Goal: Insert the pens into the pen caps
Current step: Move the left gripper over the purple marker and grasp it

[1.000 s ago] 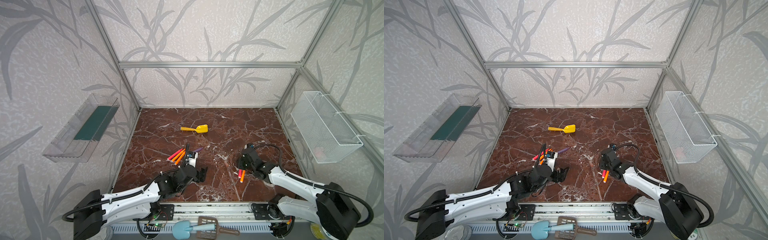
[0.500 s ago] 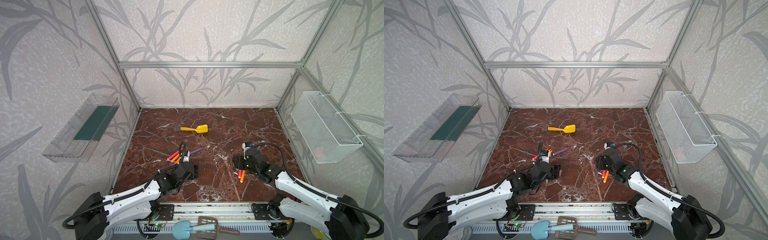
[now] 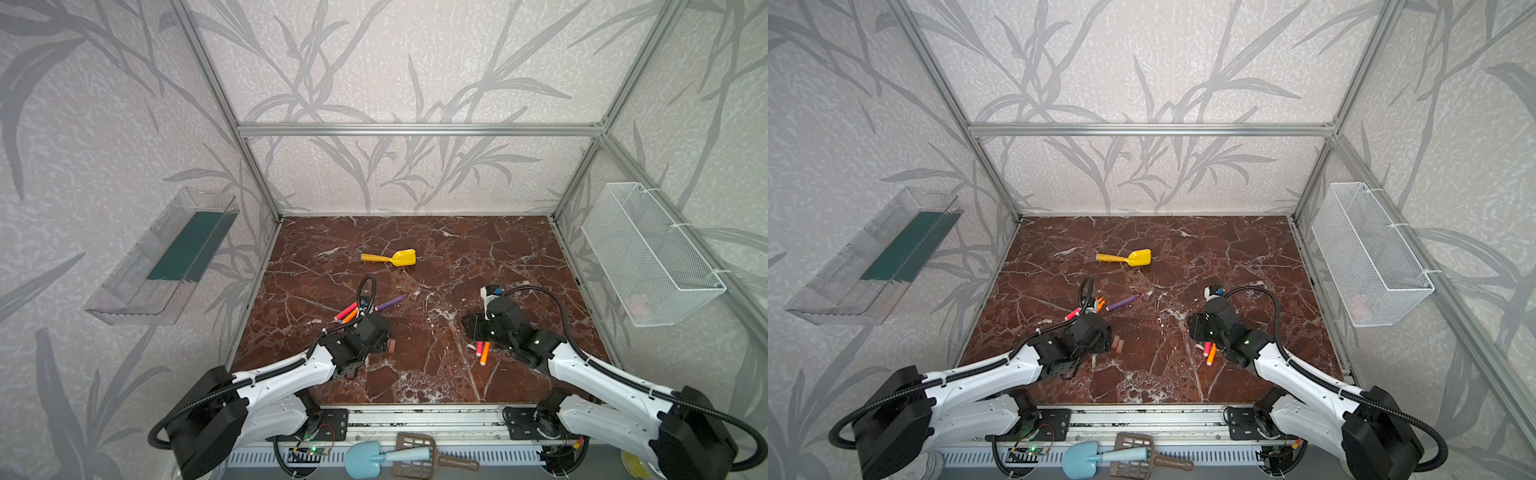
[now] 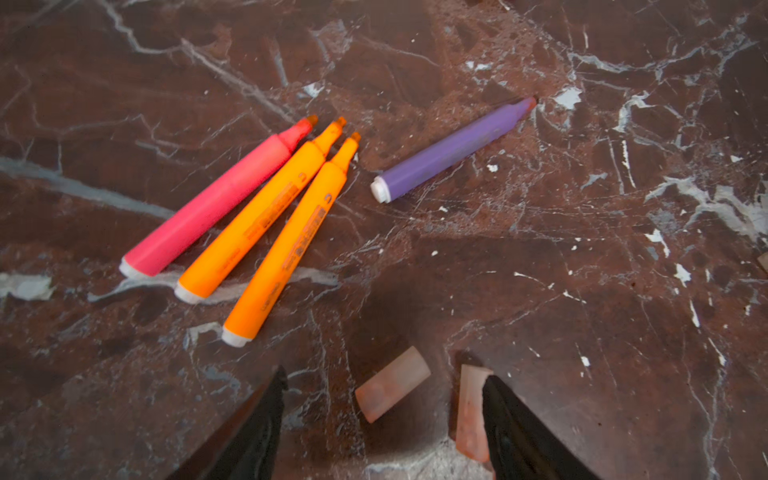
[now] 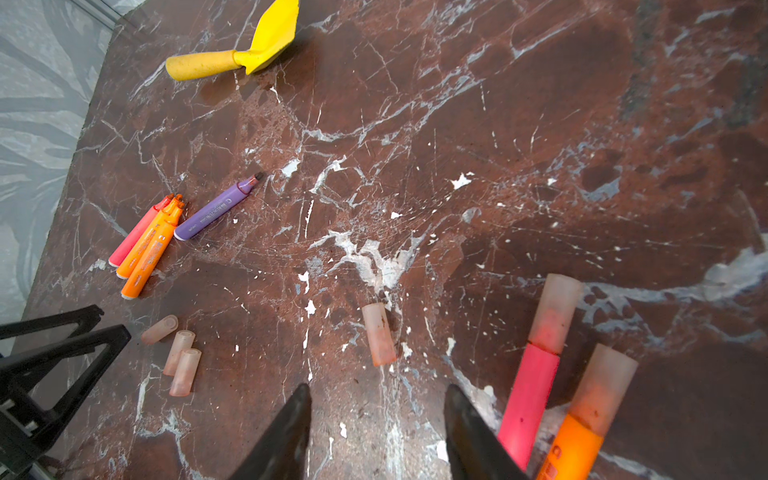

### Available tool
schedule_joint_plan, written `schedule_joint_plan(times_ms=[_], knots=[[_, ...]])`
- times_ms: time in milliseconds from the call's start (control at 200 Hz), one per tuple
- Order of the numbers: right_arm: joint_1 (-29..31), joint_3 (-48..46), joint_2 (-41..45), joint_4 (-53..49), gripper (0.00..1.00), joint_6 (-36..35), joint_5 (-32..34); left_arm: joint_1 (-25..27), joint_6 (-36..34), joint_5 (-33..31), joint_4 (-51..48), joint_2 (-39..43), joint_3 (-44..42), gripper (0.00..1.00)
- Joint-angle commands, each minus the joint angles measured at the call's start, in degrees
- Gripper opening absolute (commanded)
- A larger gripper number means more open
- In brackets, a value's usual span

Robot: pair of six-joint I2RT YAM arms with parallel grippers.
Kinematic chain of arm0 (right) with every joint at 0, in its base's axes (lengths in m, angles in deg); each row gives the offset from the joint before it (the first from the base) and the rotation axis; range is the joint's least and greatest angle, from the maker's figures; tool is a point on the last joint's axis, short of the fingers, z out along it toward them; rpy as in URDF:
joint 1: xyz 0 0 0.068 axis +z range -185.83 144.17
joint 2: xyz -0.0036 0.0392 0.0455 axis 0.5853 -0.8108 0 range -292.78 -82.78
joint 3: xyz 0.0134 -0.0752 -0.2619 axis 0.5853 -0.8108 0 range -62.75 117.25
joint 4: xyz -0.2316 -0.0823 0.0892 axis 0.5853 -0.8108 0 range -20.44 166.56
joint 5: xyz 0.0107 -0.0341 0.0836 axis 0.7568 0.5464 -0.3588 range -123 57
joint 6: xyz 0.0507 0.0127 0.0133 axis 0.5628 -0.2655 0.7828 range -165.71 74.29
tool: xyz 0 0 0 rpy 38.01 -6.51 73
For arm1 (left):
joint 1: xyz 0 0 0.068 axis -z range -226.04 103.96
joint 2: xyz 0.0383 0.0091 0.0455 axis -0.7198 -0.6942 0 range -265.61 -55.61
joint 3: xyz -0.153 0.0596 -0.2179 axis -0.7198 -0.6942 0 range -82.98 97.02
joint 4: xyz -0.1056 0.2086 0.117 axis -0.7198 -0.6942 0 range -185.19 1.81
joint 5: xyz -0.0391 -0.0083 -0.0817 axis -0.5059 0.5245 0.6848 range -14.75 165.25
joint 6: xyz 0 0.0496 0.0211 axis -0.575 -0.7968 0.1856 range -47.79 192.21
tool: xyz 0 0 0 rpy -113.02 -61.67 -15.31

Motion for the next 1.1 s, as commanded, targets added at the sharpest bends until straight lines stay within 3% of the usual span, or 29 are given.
schedule_joint_plan(times_ms=[0,475,890,970,1095], knots=[[0.2,-0.6,-0.2,0.5,0.51,-0.6,-0.3,-0.8,-6.7,0.5,0.8,-3.7,6.0,0.76],[0.3,-0.5,-0.8,0.1,0.51,-1.5,0.7,-5.4,-13.4,2.6,-2.6,-28.2,23.3,0.74],[0.2,-0.7,-0.5,-0.2,0.51,-1.8,0.8,-8.6,-14.9,6.7,-6.9,-37.7,30.0,0.75],[0.3,-0.7,-0.5,-0.2,0.51,-1.9,0.8,-8.6,-14.4,8.0,-6.5,-37.4,29.4,0.70],[0.2,-0.7,-0.6,-0.1,0.51,-1.8,0.6,-8.6,-13.8,9.4,-5.8,-36.8,28.1,0.51]])
